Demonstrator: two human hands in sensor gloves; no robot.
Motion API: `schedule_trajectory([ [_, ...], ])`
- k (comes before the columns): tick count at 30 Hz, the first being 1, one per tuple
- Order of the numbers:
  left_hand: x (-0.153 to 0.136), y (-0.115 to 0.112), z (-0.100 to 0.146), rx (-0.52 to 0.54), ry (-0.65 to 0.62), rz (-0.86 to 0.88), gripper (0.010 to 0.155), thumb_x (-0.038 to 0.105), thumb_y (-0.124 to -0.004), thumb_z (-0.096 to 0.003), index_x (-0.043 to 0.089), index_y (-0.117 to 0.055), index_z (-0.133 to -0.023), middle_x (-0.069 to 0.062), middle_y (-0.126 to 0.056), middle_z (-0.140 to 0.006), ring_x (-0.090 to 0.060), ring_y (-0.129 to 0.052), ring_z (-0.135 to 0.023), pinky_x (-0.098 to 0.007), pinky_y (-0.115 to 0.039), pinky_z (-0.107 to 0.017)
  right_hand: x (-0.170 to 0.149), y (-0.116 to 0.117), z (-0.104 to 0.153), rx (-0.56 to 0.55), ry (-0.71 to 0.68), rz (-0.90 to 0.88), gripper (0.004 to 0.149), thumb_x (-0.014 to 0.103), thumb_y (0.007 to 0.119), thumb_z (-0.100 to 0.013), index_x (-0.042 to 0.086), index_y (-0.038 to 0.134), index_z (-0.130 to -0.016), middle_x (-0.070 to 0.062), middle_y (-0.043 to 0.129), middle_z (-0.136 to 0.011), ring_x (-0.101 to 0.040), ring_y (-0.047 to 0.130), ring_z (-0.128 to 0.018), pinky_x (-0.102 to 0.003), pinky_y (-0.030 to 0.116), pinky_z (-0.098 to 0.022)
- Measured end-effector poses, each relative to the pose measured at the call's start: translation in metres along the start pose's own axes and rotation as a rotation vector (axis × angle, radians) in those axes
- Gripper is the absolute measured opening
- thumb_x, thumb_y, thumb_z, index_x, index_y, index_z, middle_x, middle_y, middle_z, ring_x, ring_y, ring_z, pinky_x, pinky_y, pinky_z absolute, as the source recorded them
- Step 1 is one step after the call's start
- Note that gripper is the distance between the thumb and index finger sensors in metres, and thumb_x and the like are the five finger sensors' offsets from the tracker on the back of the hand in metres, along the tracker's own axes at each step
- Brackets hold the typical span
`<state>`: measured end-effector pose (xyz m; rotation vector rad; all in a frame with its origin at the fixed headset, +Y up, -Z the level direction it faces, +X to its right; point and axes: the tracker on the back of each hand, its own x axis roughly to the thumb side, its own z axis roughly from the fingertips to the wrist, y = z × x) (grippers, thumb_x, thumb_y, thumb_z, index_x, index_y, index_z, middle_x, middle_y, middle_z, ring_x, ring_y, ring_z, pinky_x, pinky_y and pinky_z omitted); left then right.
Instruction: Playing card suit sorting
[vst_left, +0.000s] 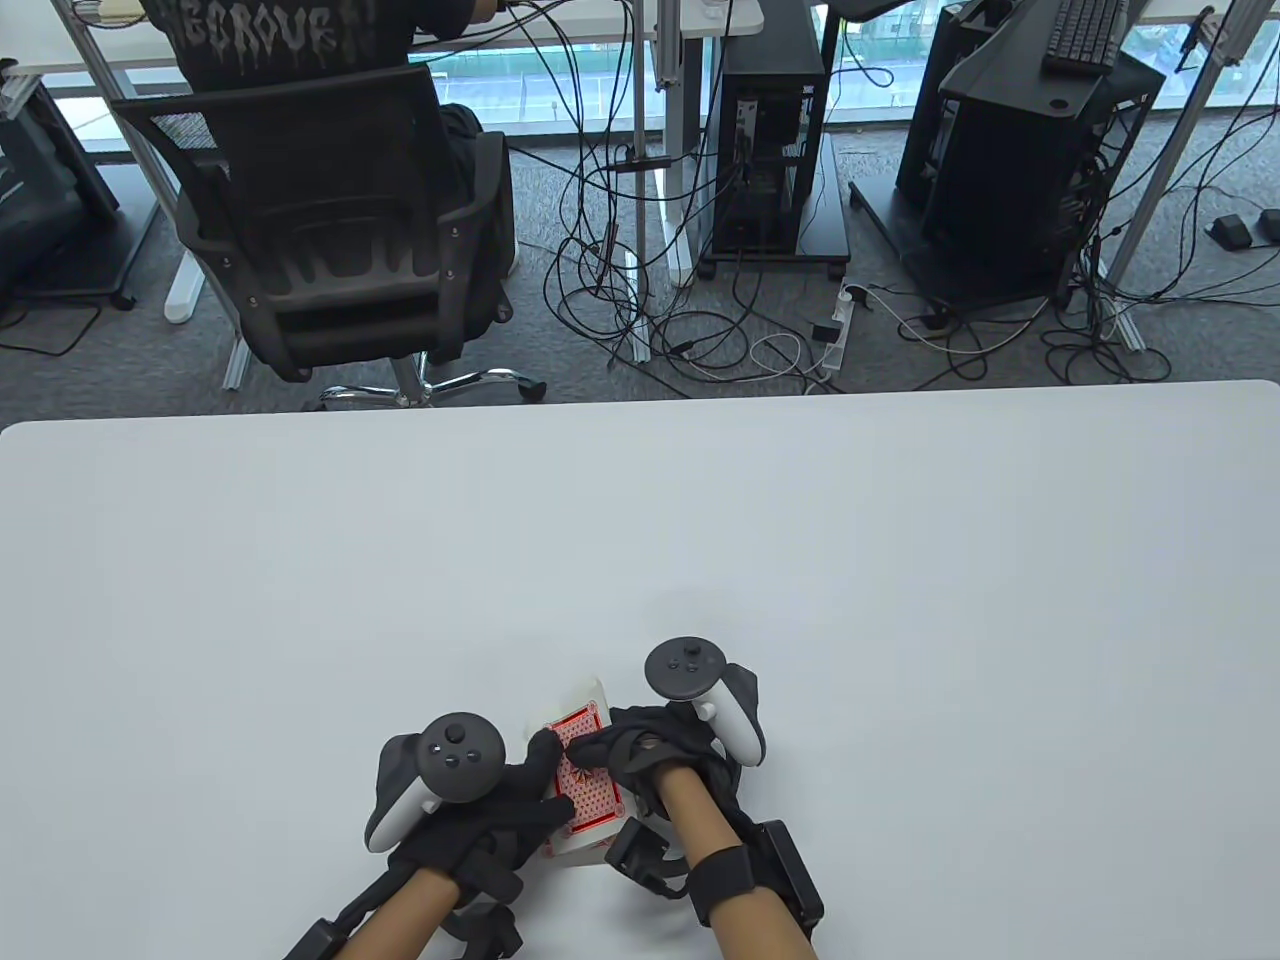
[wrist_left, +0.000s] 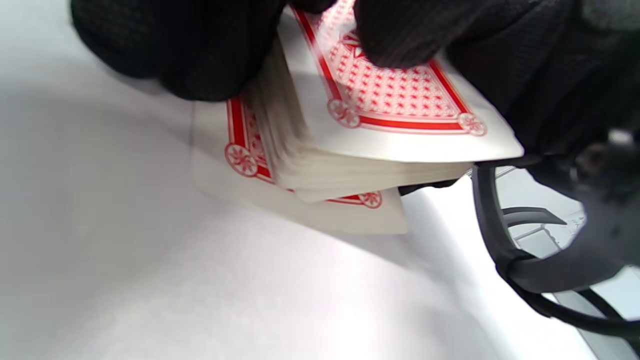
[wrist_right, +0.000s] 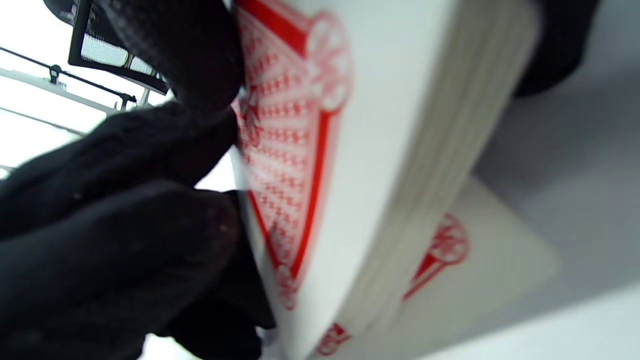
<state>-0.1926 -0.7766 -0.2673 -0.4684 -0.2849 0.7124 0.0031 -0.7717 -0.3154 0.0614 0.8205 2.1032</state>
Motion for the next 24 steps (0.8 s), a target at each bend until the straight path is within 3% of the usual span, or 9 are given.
schedule_trajectory([
  [2, -0.001, 0.000, 0.001, -0.004, -0.005, 0.007, 0.072, 0.043, -0.075, -0.0517, 0.006, -0.039, -0.101, -0.030, -0.067, -0.089, -0.041, -0.086, -0.061, -0.041, -0.082, -0.042, 0.004, 0.001, 0.002, 0.011, -0.022, 0.040, 0.055, 0.036, 0.075, -0.055, -0.003, 0.062, -0.091, -0.029, 0.062, -0.077, -0.052, 0.069, -0.057, -0.058, 0.070, -0.039],
  [5, -0.002, 0.000, 0.003, -0.014, -0.010, 0.018, 0.075, 0.046, -0.074, -0.0518, 0.005, -0.035, -0.101, -0.031, -0.065, -0.090, -0.042, -0.085, -0.062, -0.042, -0.081, -0.043, 0.002, 0.007, 0.003, -0.015, -0.122, -0.050, 0.053, 0.031, 0.074, -0.055, -0.005, 0.060, -0.090, -0.033, 0.058, -0.081, -0.056, 0.068, -0.058, -0.057, 0.071, -0.041],
  [9, -0.002, -0.003, 0.006, -0.005, -0.036, 0.051, 0.078, 0.052, -0.071, -0.0521, 0.005, -0.032, -0.101, -0.033, -0.061, -0.091, -0.043, -0.083, -0.064, -0.042, -0.080, -0.044, -0.004, 0.012, 0.008, -0.064, -0.201, -0.160, 0.052, 0.027, 0.074, -0.054, -0.011, 0.059, -0.087, -0.035, 0.066, -0.079, -0.055, 0.078, -0.056, -0.055, 0.080, -0.039],
  [12, -0.004, -0.002, 0.009, -0.071, -0.044, 0.142, 0.080, 0.056, -0.068, -0.0528, 0.007, -0.027, -0.102, -0.034, -0.056, -0.094, -0.046, -0.080, -0.070, -0.043, -0.079, -0.047, -0.004, 0.012, 0.015, -0.118, -0.239, -0.194, 0.051, 0.024, 0.075, -0.053, -0.013, 0.060, -0.085, -0.037, 0.077, -0.070, -0.052, 0.088, -0.049, -0.052, 0.087, -0.032],
  [16, -0.006, 0.001, 0.013, -0.102, -0.093, 0.367, 0.079, 0.057, -0.065, -0.0547, 0.015, -0.021, -0.105, -0.033, -0.046, -0.099, -0.049, -0.072, -0.080, -0.044, -0.076, -0.053, 0.006, -0.002, 0.032, -0.224, -0.314, -0.079, 0.051, 0.025, 0.077, -0.051, -0.013, 0.064, -0.082, -0.036, 0.083, -0.062, -0.048, 0.094, -0.040, -0.046, 0.091, -0.024],
  [21, -0.002, 0.009, 0.016, -0.025, -0.189, 0.454, 0.080, 0.063, -0.059, -0.0575, 0.023, -0.011, -0.107, -0.031, -0.027, -0.104, -0.049, -0.058, -0.090, -0.045, -0.070, -0.062, 0.026, -0.022, 0.063, -0.404, -0.455, 0.045, 0.051, 0.025, 0.079, -0.050, -0.012, 0.065, -0.081, -0.034, 0.085, -0.060, -0.045, 0.095, -0.037, -0.044, 0.090, -0.022],
  [24, -0.002, 0.005, 0.014, -0.029, -0.262, 0.525, 0.088, 0.071, -0.054, -0.0587, 0.020, 0.002, -0.104, -0.032, -0.016, -0.104, -0.054, -0.042, -0.095, -0.051, -0.061, -0.068, 0.034, -0.024, 0.075, -0.401, -0.523, 0.029, 0.052, 0.026, 0.079, -0.050, -0.012, 0.065, -0.082, -0.032, 0.085, -0.060, -0.044, 0.094, -0.036, -0.043, 0.089, -0.022],
])
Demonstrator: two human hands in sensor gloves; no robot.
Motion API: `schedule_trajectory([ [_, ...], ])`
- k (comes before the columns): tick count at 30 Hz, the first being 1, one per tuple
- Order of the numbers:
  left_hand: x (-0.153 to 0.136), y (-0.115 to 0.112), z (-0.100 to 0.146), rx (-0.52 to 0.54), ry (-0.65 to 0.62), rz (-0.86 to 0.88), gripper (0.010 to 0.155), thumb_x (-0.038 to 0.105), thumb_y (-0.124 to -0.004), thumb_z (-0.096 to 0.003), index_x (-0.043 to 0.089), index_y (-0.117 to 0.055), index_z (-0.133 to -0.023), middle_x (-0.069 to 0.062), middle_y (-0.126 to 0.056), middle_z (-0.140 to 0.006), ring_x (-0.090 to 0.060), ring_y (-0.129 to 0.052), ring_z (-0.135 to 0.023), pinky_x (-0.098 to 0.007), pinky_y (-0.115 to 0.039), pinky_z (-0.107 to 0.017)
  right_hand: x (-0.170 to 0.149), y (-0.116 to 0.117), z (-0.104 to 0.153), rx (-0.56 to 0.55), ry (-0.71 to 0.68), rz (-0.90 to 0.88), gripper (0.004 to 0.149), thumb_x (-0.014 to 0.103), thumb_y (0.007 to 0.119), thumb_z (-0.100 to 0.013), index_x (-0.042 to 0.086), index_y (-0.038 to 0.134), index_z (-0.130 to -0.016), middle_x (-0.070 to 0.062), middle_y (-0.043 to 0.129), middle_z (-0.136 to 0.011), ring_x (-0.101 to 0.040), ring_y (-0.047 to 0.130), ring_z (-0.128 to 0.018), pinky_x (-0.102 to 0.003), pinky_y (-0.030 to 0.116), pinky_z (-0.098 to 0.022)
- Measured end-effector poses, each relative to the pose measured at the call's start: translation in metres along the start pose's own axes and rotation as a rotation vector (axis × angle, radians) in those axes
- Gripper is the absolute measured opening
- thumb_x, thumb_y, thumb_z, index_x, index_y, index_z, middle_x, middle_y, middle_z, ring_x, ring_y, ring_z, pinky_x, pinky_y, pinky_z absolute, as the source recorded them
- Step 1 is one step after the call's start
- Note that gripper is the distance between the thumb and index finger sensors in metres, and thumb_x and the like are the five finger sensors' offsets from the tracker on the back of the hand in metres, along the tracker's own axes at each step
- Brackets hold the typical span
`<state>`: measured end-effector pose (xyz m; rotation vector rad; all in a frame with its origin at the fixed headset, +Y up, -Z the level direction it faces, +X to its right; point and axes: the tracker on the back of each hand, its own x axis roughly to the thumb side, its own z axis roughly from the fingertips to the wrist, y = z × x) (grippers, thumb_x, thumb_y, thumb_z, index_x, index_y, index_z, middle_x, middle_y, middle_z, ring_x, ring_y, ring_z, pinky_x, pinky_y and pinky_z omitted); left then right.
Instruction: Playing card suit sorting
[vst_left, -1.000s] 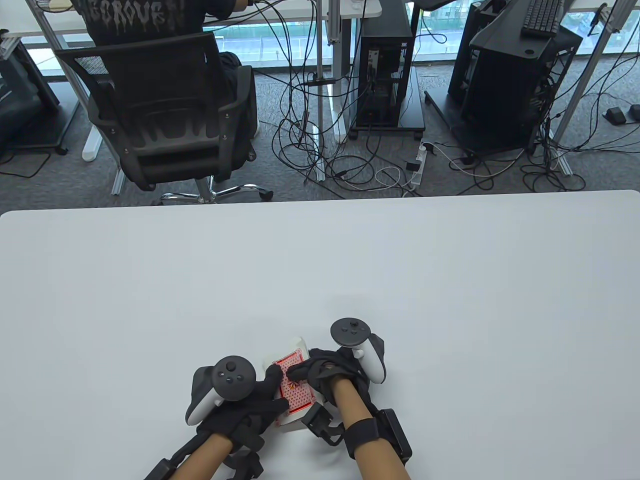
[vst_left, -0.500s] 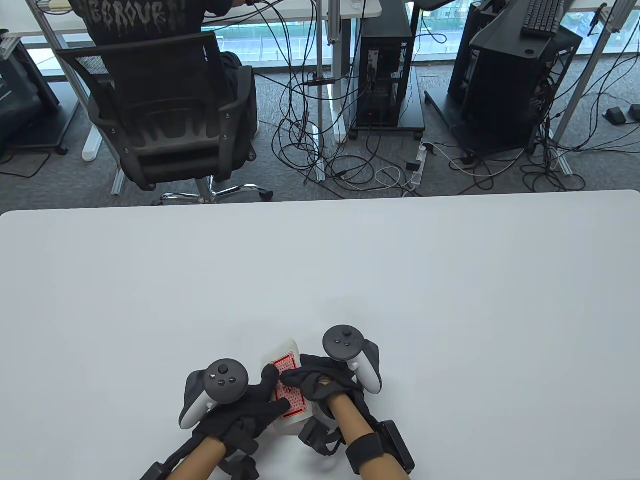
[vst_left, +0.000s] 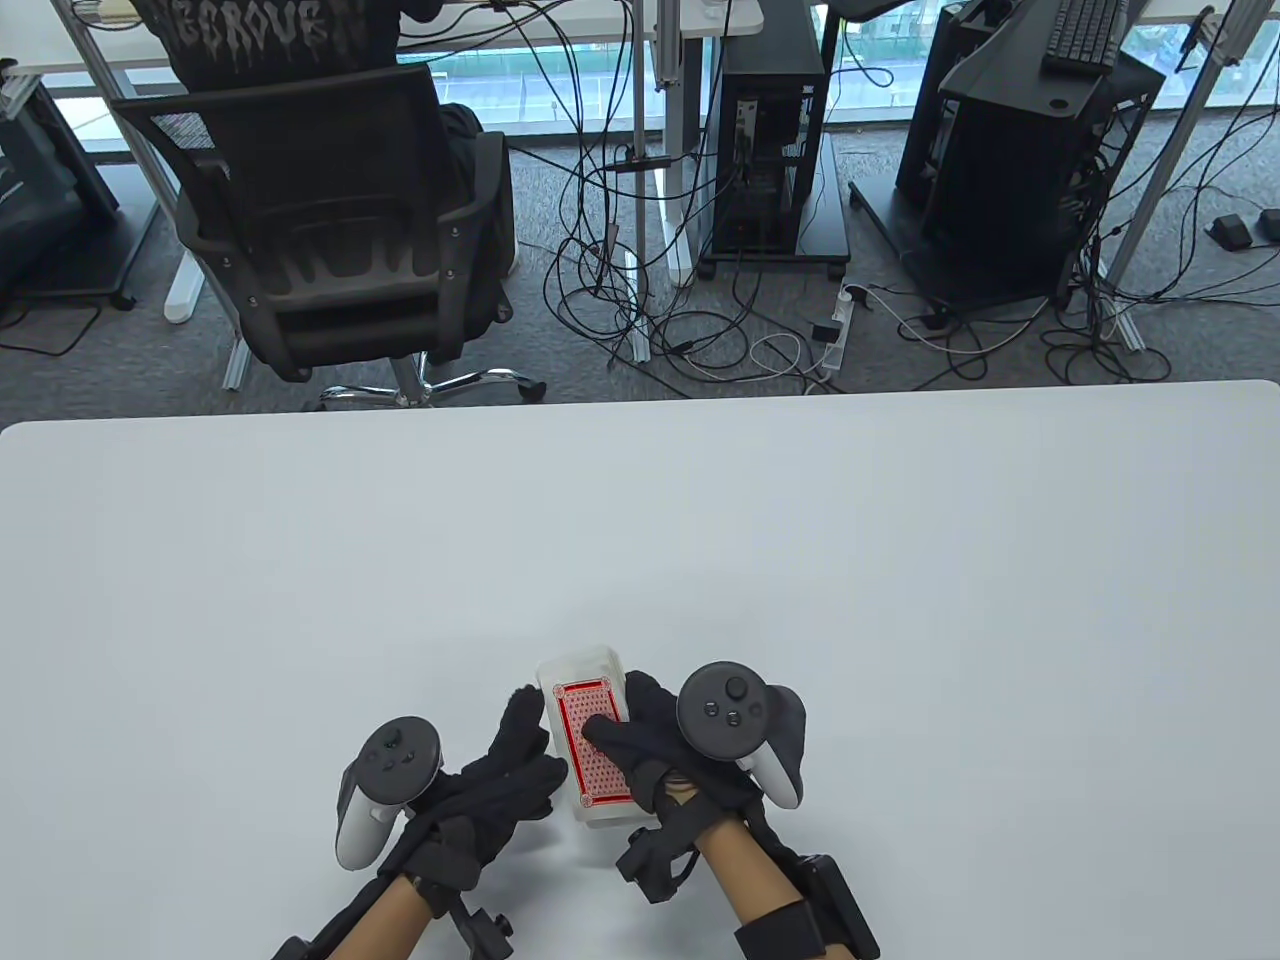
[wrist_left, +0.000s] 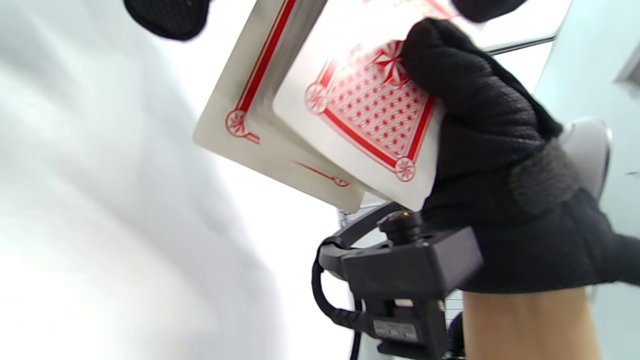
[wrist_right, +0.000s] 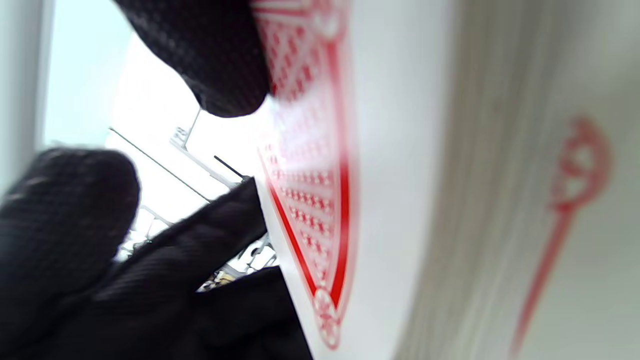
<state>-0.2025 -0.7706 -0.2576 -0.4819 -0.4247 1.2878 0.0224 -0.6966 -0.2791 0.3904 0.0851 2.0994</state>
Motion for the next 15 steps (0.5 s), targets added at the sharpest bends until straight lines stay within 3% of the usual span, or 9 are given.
schedule_trajectory([
  [5, -0.008, -0.008, -0.005, -0.115, -0.070, 0.240, 0.095, 0.073, -0.049, -0.0615, 0.015, 0.019, -0.095, -0.035, -0.001, -0.099, -0.054, -0.033, -0.098, -0.058, -0.052, -0.070, 0.006, 0.009, 0.005, 0.018, -0.023, -0.030, 0.054, 0.025, 0.078, -0.050, -0.013, 0.061, -0.086, -0.033, 0.082, -0.063, -0.045, 0.092, -0.038, -0.044, 0.087, -0.024],
  [9, -0.006, -0.004, -0.005, -0.091, -0.103, 0.270, 0.097, 0.071, -0.049, -0.0621, 0.008, 0.017, -0.093, -0.032, -0.009, -0.103, -0.052, -0.040, -0.099, -0.057, -0.055, -0.070, 0.001, 0.016, 0.005, 0.033, -0.015, -0.029, 0.063, 0.025, 0.076, -0.052, -0.015, 0.047, -0.092, -0.031, 0.075, -0.069, -0.044, 0.090, -0.044, -0.044, 0.086, -0.028],
  [12, -0.009, -0.004, -0.005, -0.080, -0.096, 0.274, 0.095, 0.070, -0.050, -0.0622, 0.008, 0.015, -0.095, -0.031, -0.011, -0.104, -0.050, -0.041, -0.099, -0.056, -0.056, -0.070, 0.000, 0.017, 0.006, -0.014, -0.026, -0.025, 0.064, 0.023, 0.077, -0.051, -0.016, 0.048, -0.092, -0.031, 0.078, -0.068, -0.043, 0.092, -0.041, -0.042, 0.088, -0.025],
  [15, -0.004, -0.006, -0.006, -0.096, -0.110, 0.271, 0.094, 0.068, -0.048, -0.0641, 0.009, 0.020, -0.092, -0.031, 0.000, -0.101, -0.052, -0.029, -0.100, -0.058, -0.049, -0.072, 0.006, 0.012, 0.006, -0.105, -0.042, 0.069, 0.063, 0.022, 0.080, -0.049, -0.016, 0.052, -0.090, -0.031, 0.081, -0.065, -0.042, 0.093, -0.036, -0.040, 0.088, -0.021],
])
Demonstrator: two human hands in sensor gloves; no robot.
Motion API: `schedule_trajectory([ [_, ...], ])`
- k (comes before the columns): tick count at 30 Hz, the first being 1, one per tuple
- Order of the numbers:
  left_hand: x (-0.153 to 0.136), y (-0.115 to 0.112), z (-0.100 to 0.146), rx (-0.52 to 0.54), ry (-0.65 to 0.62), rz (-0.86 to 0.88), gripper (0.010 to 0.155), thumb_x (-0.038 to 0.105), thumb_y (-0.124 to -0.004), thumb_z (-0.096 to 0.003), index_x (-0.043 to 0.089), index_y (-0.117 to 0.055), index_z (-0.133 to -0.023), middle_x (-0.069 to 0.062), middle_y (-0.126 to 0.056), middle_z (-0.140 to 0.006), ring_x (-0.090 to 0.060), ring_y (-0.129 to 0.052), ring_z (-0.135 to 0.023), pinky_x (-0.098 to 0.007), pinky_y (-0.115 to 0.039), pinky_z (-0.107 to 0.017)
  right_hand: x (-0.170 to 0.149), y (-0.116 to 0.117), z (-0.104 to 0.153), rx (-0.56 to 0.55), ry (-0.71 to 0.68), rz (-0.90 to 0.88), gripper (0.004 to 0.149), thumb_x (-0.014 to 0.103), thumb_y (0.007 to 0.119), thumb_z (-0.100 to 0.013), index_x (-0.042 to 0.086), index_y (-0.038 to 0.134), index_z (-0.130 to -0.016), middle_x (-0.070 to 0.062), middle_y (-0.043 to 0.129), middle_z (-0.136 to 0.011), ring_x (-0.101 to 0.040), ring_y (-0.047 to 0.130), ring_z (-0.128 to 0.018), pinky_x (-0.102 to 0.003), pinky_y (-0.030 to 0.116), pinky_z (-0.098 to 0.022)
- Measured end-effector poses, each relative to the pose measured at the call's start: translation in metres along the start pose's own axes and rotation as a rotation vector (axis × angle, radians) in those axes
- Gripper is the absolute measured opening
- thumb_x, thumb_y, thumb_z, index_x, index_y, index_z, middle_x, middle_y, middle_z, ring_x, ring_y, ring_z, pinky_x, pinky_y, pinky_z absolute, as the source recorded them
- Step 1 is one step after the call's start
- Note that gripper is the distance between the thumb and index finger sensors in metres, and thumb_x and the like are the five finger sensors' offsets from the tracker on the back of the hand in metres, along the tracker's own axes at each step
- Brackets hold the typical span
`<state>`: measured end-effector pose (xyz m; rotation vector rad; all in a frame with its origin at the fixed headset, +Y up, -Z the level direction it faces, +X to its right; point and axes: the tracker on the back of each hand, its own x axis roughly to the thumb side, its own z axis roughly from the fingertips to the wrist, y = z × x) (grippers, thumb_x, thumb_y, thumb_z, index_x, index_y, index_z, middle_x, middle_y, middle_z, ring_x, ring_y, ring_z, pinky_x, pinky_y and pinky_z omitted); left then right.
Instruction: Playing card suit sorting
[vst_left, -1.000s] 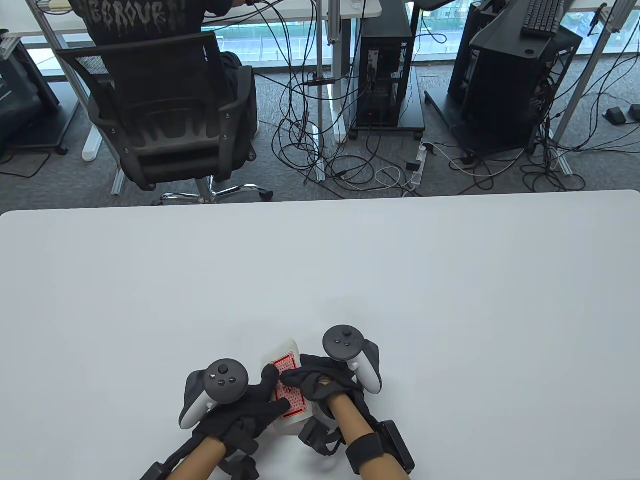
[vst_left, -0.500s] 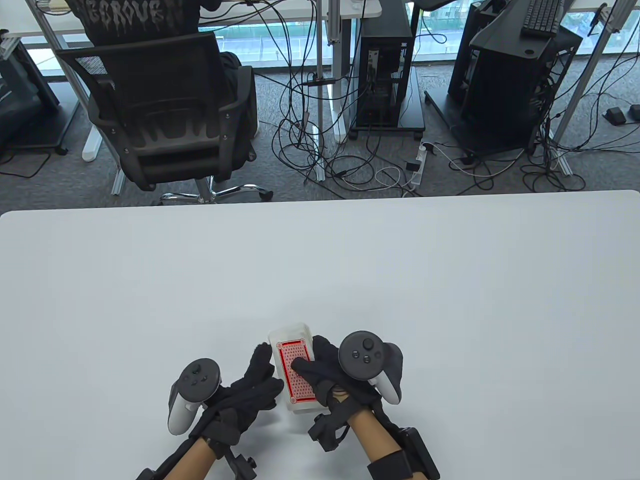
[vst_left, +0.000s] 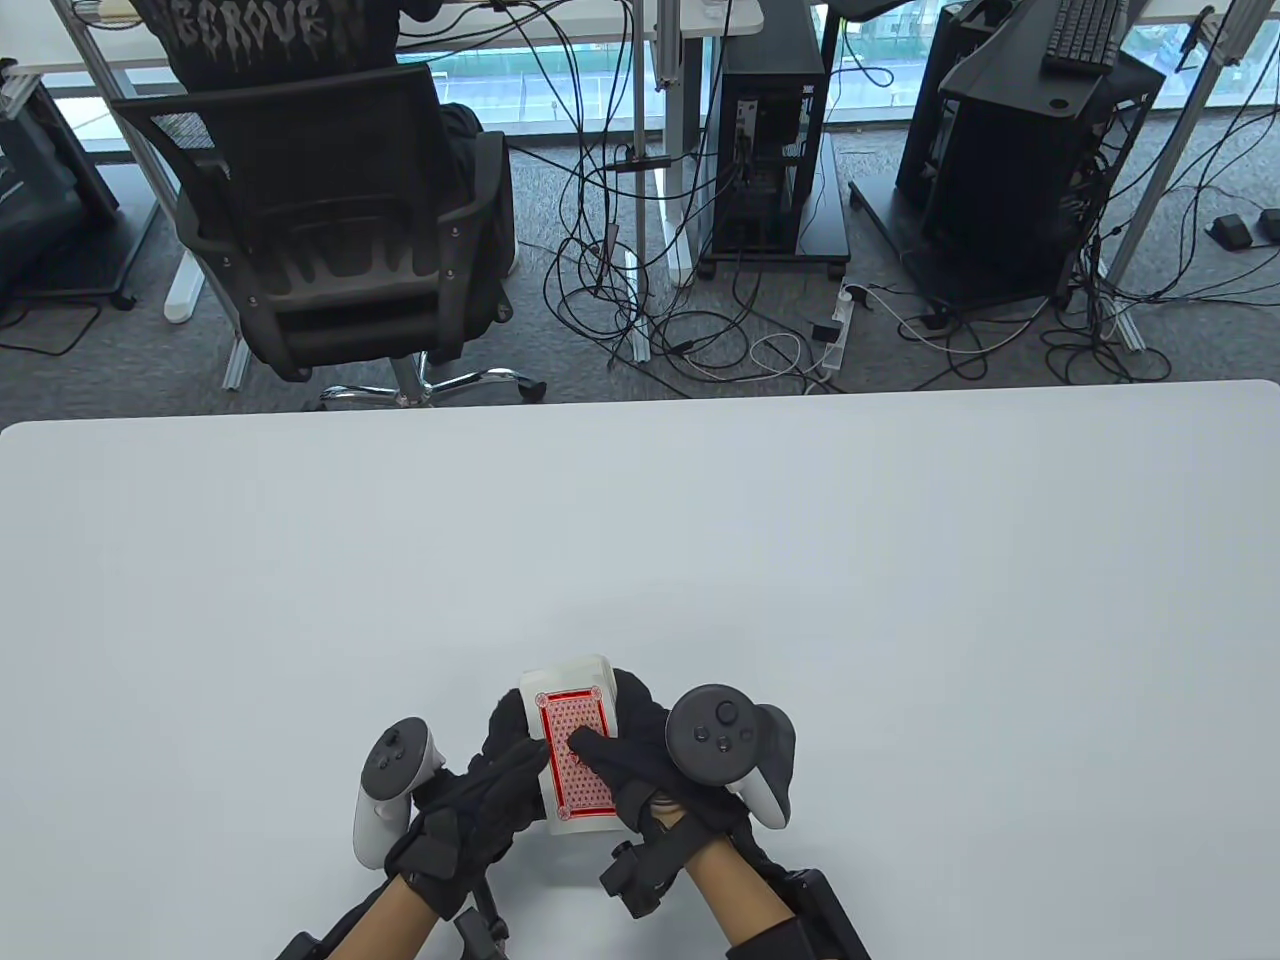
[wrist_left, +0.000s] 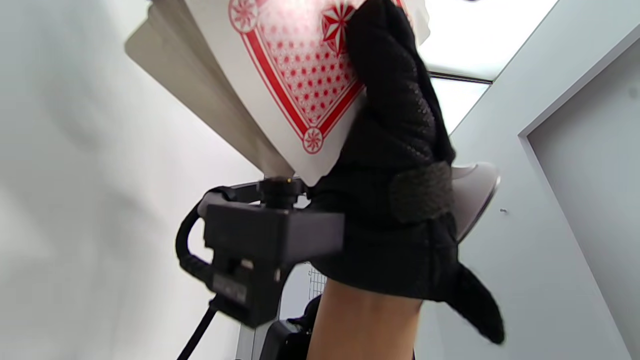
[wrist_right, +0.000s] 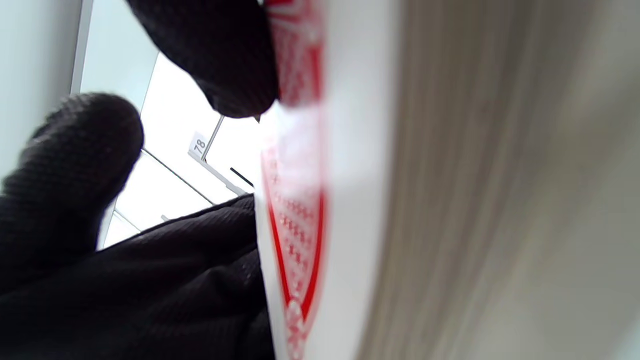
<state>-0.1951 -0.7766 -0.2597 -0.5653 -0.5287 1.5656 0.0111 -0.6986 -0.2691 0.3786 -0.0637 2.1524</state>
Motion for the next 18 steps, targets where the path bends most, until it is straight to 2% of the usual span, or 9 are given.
schedule_trajectory([
  [3, 0.007, -0.001, 0.003, 0.070, 0.027, -0.111, 0.095, 0.070, -0.049, -0.0630, 0.010, 0.017, -0.095, -0.030, 0.002, -0.101, -0.054, -0.024, -0.098, -0.059, -0.046, -0.072, 0.009, 0.000, -0.001, -0.049, -0.054, 0.227, 0.062, 0.022, 0.080, -0.049, -0.017, 0.054, -0.090, -0.032, 0.081, -0.064, -0.043, 0.094, -0.035, -0.040, 0.089, -0.020],
  [5, 0.008, -0.005, 0.002, 0.025, -0.012, -0.097, 0.094, 0.073, -0.049, -0.0623, 0.012, 0.013, -0.099, -0.032, -0.001, -0.101, -0.056, -0.026, -0.097, -0.060, -0.049, -0.070, 0.018, 0.006, 0.001, -0.041, -0.087, 0.347, 0.062, 0.022, 0.080, -0.049, -0.017, 0.054, -0.090, -0.032, 0.081, -0.064, -0.042, 0.094, -0.035, -0.040, 0.089, -0.019],
  [6, 0.007, -0.009, -0.002, -0.050, -0.037, -0.066, 0.094, 0.075, -0.047, -0.0626, 0.012, 0.011, -0.101, -0.035, 0.004, -0.097, -0.058, -0.023, -0.095, -0.062, -0.047, -0.069, 0.023, 0.011, 0.002, -0.031, -0.104, 0.363, 0.061, 0.022, 0.080, -0.049, -0.017, 0.055, -0.090, -0.032, 0.081, -0.063, -0.043, 0.094, -0.035, -0.040, 0.089, -0.019],
  [7, 0.005, -0.011, -0.003, -0.104, -0.039, -0.048, 0.096, 0.076, -0.046, -0.0627, 0.013, 0.017, -0.098, -0.037, 0.013, -0.091, -0.061, -0.015, -0.092, -0.065, -0.041, -0.068, 0.028, 0.016, 0.004, -0.030, -0.110, 0.363, 0.061, 0.021, 0.080, -0.049, -0.017, 0.056, -0.089, -0.034, 0.082, -0.063, -0.044, 0.094, -0.034, -0.041, 0.089, -0.019],
  [9, 0.001, -0.012, -0.003, -0.135, -0.055, -0.002, 0.102, 0.080, -0.044, -0.0618, 0.012, 0.025, -0.093, -0.038, 0.020, -0.086, -0.065, -0.006, -0.088, -0.070, -0.041, -0.064, 0.037, 0.024, 0.008, -0.025, -0.148, 0.385, 0.060, 0.023, 0.076, -0.051, -0.019, 0.056, -0.089, -0.037, 0.081, -0.063, -0.046, 0.094, -0.034, -0.042, 0.089, -0.019],
  [12, -0.003, -0.011, -0.003, -0.152, -0.099, 0.077, 0.110, 0.086, -0.044, -0.0596, 0.008, 0.028, -0.089, -0.040, 0.020, -0.085, -0.067, -0.008, -0.086, -0.073, -0.045, -0.061, 0.047, 0.029, 0.013, 0.020, -0.191, 0.320, 0.069, 0.035, 0.073, -0.054, -0.022, 0.054, -0.090, -0.044, 0.076, -0.066, -0.052, 0.090, -0.037, -0.047, 0.087, -0.022],
  [13, -0.004, -0.011, -0.004, -0.162, -0.125, 0.114, 0.112, 0.088, -0.044, -0.0591, 0.008, 0.029, -0.089, -0.039, 0.019, -0.088, -0.067, -0.009, -0.088, -0.074, -0.045, -0.060, 0.050, 0.031, 0.015, 0.043, -0.203, 0.277, 0.068, 0.035, 0.070, -0.056, -0.022, 0.056, -0.090, -0.046, 0.074, -0.067, -0.054, 0.089, -0.038, -0.047, 0.087, -0.023],
  [16, -0.007, -0.005, -0.003, -0.128, -0.161, 0.191, 0.112, 0.087, -0.049, -0.0581, 0.012, 0.025, -0.094, -0.033, 0.014, -0.097, -0.063, -0.011, -0.094, -0.073, -0.046, -0.063, 0.053, 0.031, 0.017, 0.072, -0.224, 0.234, 0.061, 0.029, 0.065, -0.057, -0.021, 0.055, -0.092, -0.051, 0.067, -0.072, -0.062, 0.081, -0.044, -0.054, 0.083, -0.029],
  [18, -0.010, 0.002, -0.001, -0.082, -0.141, 0.222, 0.106, 0.083, -0.055, -0.0585, 0.016, 0.015, -0.100, -0.030, 0.002, -0.104, -0.059, -0.023, -0.099, -0.070, -0.051, -0.065, 0.050, 0.026, 0.017, 0.063, -0.227, 0.166, 0.058, 0.025, 0.065, -0.057, -0.020, 0.056, -0.092, -0.050, 0.068, -0.072, -0.061, 0.081, -0.044, -0.054, 0.084, -0.029],
])
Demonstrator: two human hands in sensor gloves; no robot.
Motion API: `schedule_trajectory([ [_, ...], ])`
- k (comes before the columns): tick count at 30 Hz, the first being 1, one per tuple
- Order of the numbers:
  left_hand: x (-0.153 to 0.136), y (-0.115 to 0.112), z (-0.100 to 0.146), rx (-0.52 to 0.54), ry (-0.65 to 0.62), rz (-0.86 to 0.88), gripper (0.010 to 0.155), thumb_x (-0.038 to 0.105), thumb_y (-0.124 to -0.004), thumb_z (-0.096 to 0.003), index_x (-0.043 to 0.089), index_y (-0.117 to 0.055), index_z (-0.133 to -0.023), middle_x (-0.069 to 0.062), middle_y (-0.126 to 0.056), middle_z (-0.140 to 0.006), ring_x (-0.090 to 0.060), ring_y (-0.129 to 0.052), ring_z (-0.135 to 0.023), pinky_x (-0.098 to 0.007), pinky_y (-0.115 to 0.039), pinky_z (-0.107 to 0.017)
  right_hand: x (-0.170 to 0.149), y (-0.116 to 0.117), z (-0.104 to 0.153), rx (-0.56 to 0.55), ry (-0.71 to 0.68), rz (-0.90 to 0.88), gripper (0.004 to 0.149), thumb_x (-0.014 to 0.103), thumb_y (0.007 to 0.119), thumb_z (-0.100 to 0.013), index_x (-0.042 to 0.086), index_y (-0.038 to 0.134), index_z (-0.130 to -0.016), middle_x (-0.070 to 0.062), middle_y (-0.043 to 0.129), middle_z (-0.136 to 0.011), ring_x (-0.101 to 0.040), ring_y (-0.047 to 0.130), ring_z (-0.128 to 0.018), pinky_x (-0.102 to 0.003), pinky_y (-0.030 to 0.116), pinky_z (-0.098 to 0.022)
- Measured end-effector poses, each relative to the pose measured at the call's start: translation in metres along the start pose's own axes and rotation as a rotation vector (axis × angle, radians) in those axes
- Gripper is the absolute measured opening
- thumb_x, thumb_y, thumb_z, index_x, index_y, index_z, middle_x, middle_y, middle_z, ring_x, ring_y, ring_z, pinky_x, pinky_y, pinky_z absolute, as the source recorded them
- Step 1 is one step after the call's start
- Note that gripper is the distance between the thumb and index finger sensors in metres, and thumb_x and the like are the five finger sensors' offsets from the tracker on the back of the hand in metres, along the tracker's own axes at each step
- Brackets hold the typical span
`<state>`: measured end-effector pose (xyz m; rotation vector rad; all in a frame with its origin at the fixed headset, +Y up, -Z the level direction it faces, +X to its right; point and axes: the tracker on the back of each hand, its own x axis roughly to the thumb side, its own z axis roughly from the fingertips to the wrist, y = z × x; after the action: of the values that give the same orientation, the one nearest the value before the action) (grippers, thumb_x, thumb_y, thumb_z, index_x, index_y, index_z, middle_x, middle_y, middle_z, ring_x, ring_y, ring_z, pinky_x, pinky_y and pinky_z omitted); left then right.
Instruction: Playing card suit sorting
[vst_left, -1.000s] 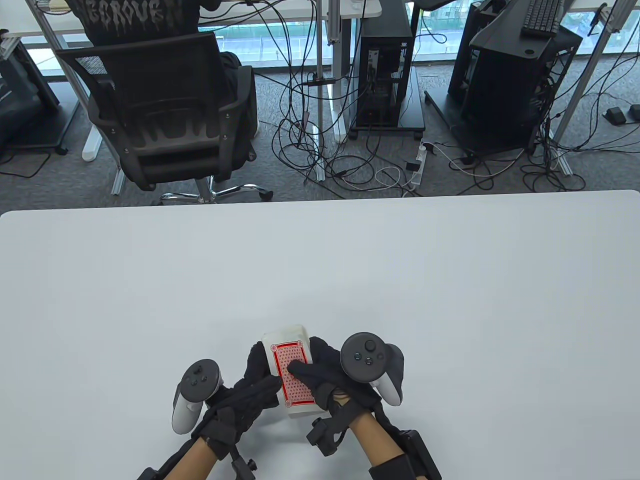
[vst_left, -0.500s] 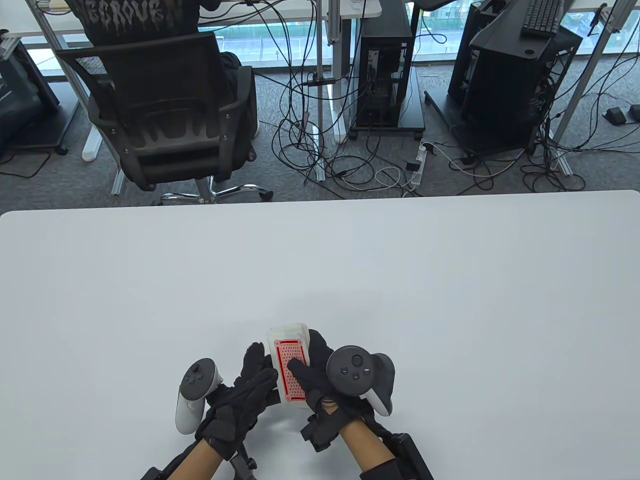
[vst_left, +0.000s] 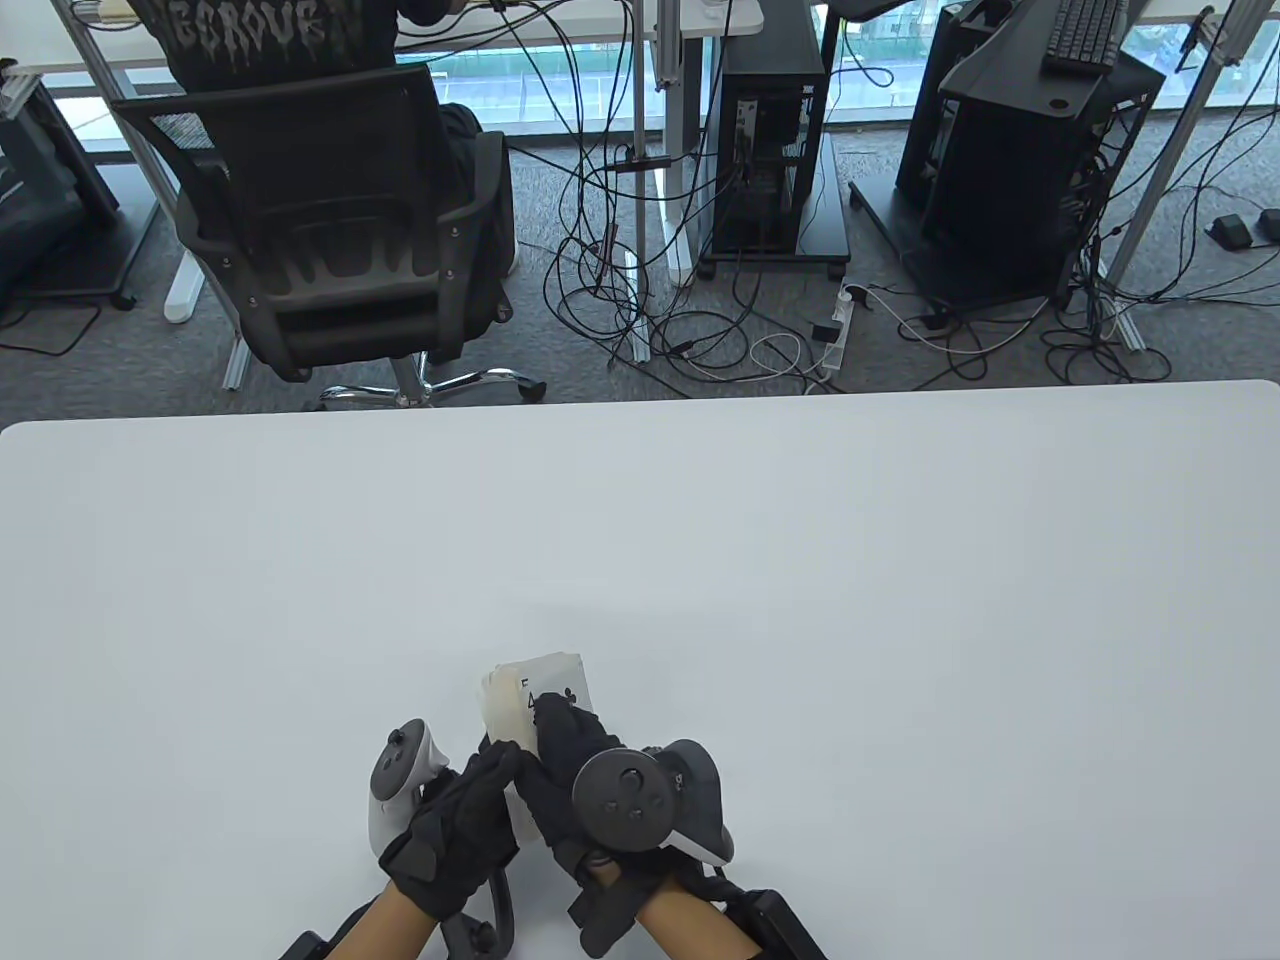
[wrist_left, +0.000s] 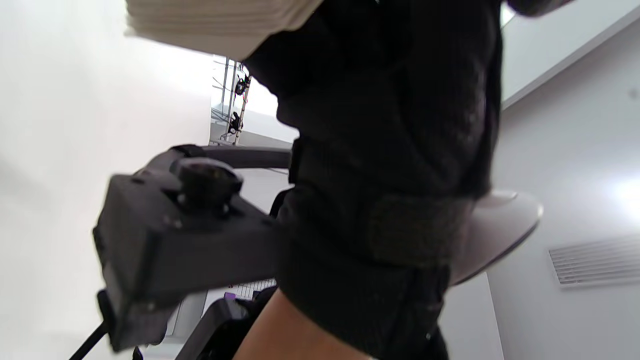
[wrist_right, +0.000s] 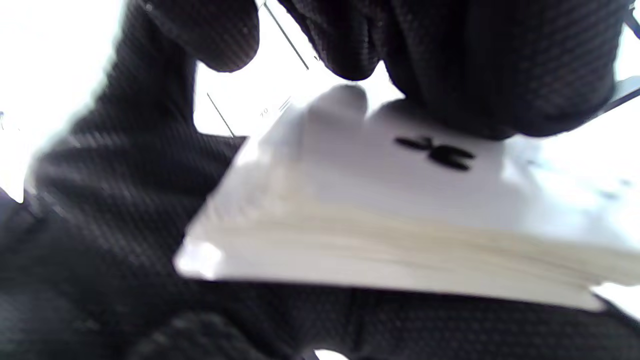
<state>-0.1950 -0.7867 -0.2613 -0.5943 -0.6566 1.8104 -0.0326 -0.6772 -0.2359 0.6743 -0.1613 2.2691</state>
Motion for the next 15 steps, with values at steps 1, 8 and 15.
schedule_trajectory([
  [1, -0.002, 0.003, 0.001, 0.025, -0.002, 0.029, 0.102, 0.079, -0.059, -0.0595, 0.018, 0.010, -0.103, -0.027, -0.004, -0.107, -0.057, -0.029, -0.102, -0.068, -0.053, -0.067, -0.003, -0.003, 0.001, -0.024, -0.002, -0.053, 0.057, 0.023, 0.065, -0.056, -0.019, 0.055, -0.092, -0.049, 0.070, -0.071, -0.060, 0.082, -0.044, -0.053, 0.084, -0.028],
  [8, -0.015, 0.001, 0.002, 0.154, 0.063, 0.313, 0.067, 0.038, -0.075, -0.0594, 0.029, -0.028, -0.107, -0.013, -0.043, -0.111, -0.044, -0.063, -0.103, -0.056, -0.067, -0.069, -0.015, -0.018, 0.006, -0.049, -0.020, -0.225, 0.056, 0.020, 0.067, -0.055, -0.020, 0.052, -0.092, -0.039, 0.078, -0.070, -0.049, 0.086, -0.041, -0.046, 0.085, -0.025],
  [15, -0.013, 0.001, 0.000, 0.113, 0.012, 0.374, 0.064, 0.041, -0.075, -0.0602, 0.032, -0.034, -0.108, -0.008, -0.050, -0.111, -0.039, -0.070, -0.102, -0.052, -0.070, -0.069, -0.038, -0.047, 0.016, -0.239, -0.004, -0.032, 0.084, 0.034, 0.071, -0.056, -0.020, 0.022, -0.098, -0.046, 0.051, -0.087, -0.059, 0.070, -0.061, -0.056, 0.073, -0.042],
])
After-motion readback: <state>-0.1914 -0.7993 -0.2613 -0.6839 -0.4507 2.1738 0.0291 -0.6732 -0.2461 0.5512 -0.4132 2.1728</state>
